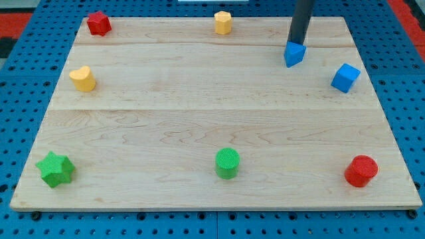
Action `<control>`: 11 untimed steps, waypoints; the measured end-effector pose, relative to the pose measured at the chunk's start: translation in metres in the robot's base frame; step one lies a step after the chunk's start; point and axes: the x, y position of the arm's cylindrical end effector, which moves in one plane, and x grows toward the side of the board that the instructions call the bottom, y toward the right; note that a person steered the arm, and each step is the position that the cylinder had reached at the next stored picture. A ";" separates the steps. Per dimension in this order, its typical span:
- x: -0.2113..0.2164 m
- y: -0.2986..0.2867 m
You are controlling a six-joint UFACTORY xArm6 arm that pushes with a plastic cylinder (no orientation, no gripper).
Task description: Push the blue cube to the bottom of the blue triangle
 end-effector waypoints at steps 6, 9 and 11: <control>0.083 0.115; 0.118 0.048; 0.118 0.017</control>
